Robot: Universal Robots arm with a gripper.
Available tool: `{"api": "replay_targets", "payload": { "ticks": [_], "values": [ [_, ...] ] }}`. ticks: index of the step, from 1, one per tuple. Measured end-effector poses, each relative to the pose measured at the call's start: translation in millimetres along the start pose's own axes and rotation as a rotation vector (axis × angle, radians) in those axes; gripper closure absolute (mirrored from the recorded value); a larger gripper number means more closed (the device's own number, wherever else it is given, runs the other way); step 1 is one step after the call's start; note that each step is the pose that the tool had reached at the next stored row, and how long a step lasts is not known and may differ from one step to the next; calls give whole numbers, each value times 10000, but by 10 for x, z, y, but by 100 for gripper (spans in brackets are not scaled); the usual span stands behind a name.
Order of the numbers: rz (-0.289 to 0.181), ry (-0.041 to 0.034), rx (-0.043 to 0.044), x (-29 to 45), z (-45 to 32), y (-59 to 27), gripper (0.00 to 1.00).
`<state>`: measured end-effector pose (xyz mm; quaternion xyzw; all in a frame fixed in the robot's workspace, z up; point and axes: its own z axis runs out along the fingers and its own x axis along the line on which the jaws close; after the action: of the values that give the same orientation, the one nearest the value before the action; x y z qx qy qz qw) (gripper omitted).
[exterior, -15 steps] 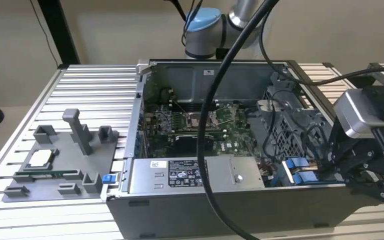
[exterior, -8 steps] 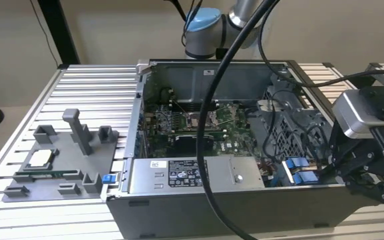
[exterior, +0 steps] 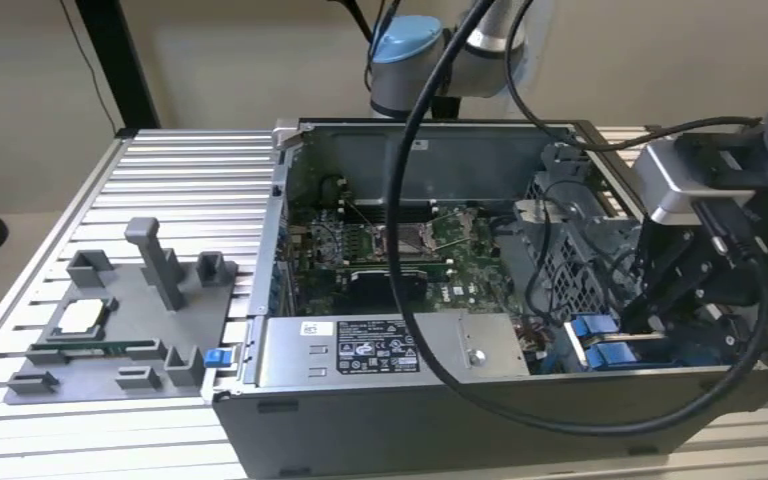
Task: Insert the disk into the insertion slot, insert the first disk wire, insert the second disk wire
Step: 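Insert the second disk wire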
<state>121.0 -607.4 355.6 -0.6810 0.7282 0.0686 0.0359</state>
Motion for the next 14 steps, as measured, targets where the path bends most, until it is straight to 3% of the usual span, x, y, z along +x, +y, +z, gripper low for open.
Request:
{"api": "replay_targets", "payload": {
  "ticks": [2, 4, 6, 9, 10, 12, 14],
  "values": [
    [-4, 4, 33, -88, 5, 7, 100],
    [-20, 70, 166, -167, 11, 12, 100],
    [-42, 354, 400, -215, 18, 15, 100],
    [-96, 861, 939, -263, 25, 18, 100],
    [-113, 947, 1112, -273, 26, 19, 100],
    [-127, 951, 1287, -291, 30, 20, 100],
    [-128, 948, 1319, -307, 35, 21, 100]
  ]
}}
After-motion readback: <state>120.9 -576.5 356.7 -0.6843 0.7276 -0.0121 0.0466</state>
